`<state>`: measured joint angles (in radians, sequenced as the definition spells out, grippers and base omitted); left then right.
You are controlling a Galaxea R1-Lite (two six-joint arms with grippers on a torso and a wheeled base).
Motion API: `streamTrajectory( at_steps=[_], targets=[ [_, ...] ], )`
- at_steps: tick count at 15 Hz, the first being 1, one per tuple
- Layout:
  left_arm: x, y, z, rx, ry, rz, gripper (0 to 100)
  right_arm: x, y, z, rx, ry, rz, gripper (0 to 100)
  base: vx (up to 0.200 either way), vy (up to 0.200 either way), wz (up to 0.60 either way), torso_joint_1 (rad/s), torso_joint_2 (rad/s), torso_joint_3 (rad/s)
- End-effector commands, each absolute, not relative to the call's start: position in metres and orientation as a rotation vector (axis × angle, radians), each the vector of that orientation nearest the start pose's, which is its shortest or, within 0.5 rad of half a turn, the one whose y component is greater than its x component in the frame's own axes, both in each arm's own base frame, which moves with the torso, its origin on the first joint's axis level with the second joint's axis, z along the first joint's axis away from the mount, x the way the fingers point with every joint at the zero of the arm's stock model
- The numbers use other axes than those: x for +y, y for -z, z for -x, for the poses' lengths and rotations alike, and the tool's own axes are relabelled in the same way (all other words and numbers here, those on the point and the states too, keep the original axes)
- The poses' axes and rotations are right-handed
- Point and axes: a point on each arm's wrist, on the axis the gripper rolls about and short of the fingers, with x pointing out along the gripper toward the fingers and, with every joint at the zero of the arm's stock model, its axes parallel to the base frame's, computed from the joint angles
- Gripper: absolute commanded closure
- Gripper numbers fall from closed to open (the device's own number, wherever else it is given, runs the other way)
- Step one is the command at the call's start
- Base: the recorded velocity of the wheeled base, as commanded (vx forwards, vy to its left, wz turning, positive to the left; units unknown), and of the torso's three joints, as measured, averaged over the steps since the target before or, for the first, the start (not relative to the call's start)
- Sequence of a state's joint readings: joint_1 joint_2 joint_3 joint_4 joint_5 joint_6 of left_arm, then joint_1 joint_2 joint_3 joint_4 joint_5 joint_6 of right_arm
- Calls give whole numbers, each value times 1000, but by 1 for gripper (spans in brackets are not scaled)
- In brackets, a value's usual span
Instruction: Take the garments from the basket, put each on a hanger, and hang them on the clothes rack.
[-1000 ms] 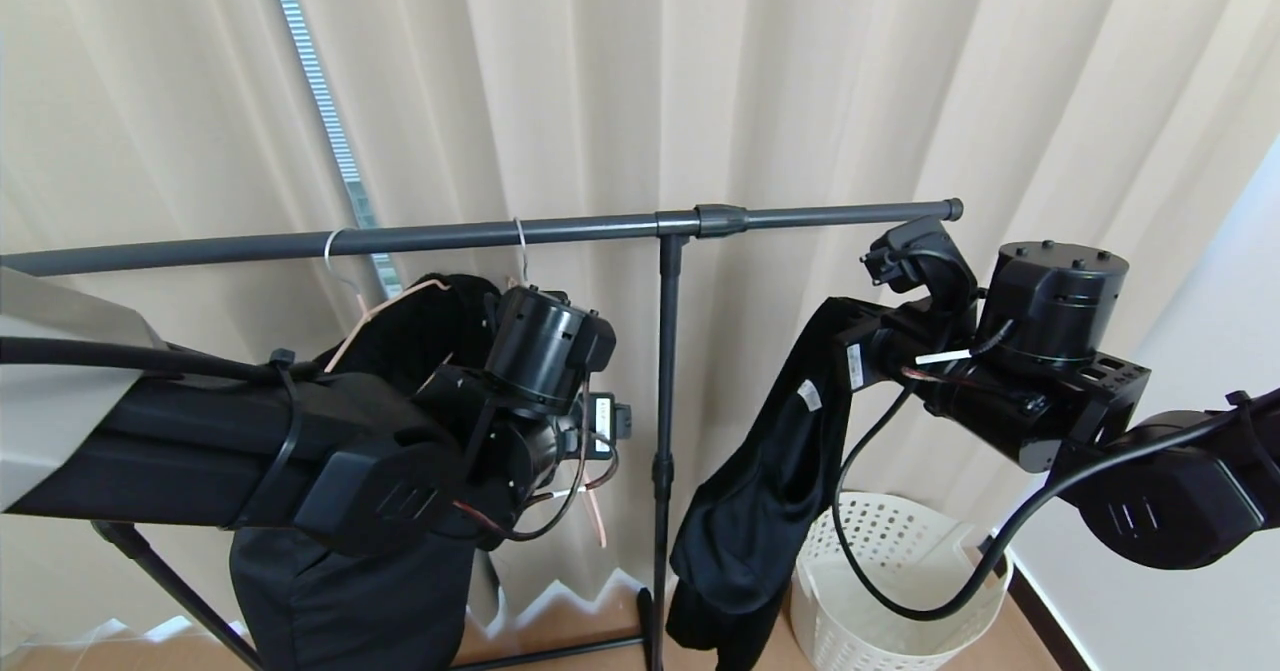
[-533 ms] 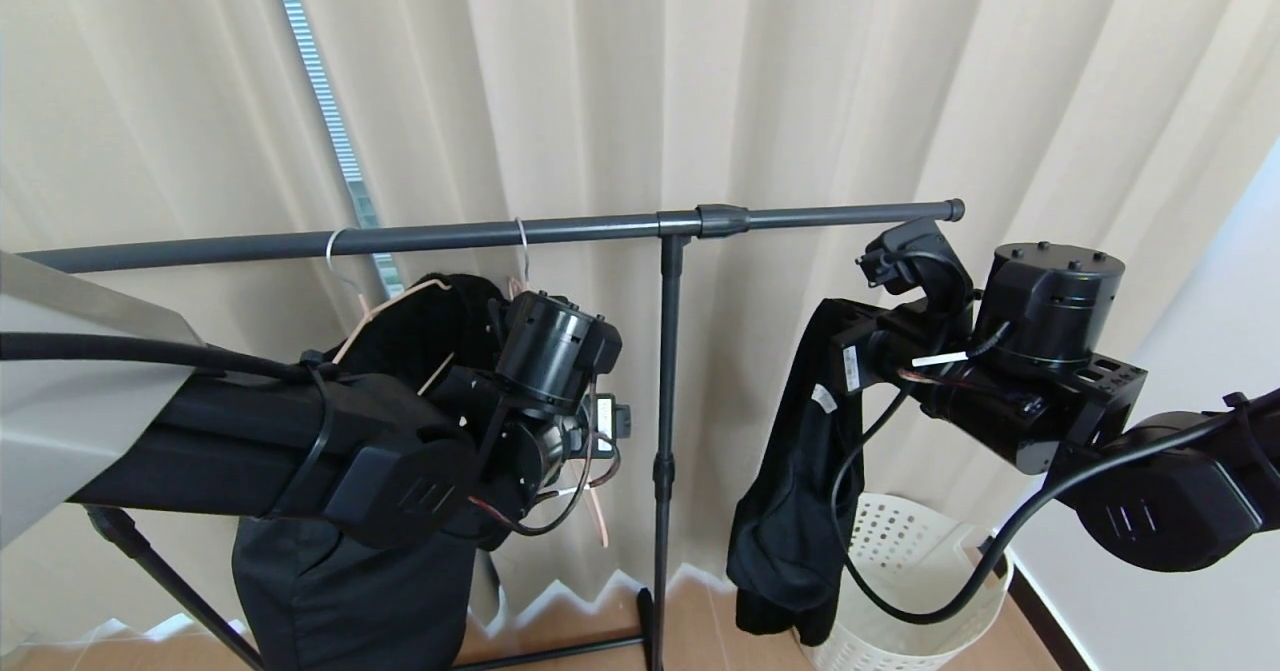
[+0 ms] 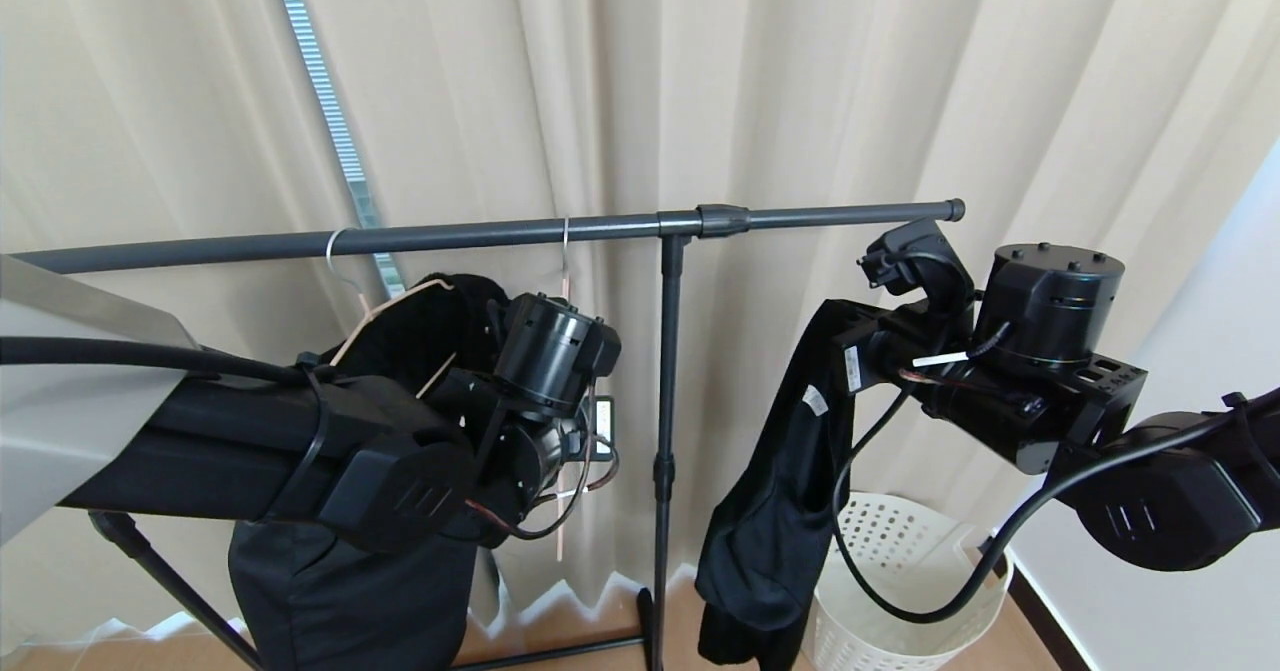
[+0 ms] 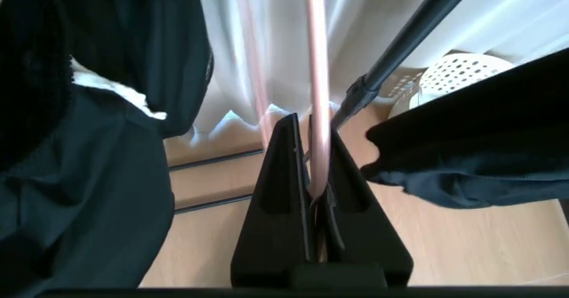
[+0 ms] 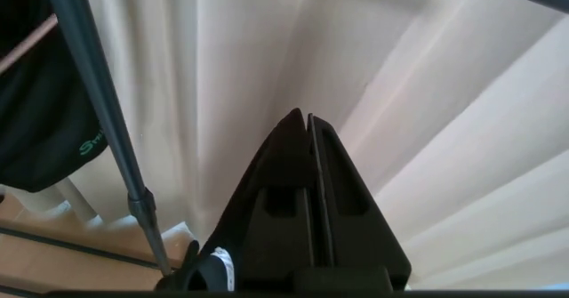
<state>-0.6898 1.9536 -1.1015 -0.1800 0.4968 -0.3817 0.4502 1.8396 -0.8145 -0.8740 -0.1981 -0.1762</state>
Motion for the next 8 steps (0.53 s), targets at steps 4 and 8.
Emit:
streamTrajectory(
  at_steps=[4, 8],
  targets=[
    [-219, -143, -282, 563, 82, 6, 100, 142, -164, -305, 120, -263, 223, 100, 0, 0, 0, 0, 0, 0],
    [-206, -167, -250, 522, 135, -17, 100, 142, -164, -304, 119, -265, 223, 100, 0, 0, 0, 0, 0, 0]
  ],
)
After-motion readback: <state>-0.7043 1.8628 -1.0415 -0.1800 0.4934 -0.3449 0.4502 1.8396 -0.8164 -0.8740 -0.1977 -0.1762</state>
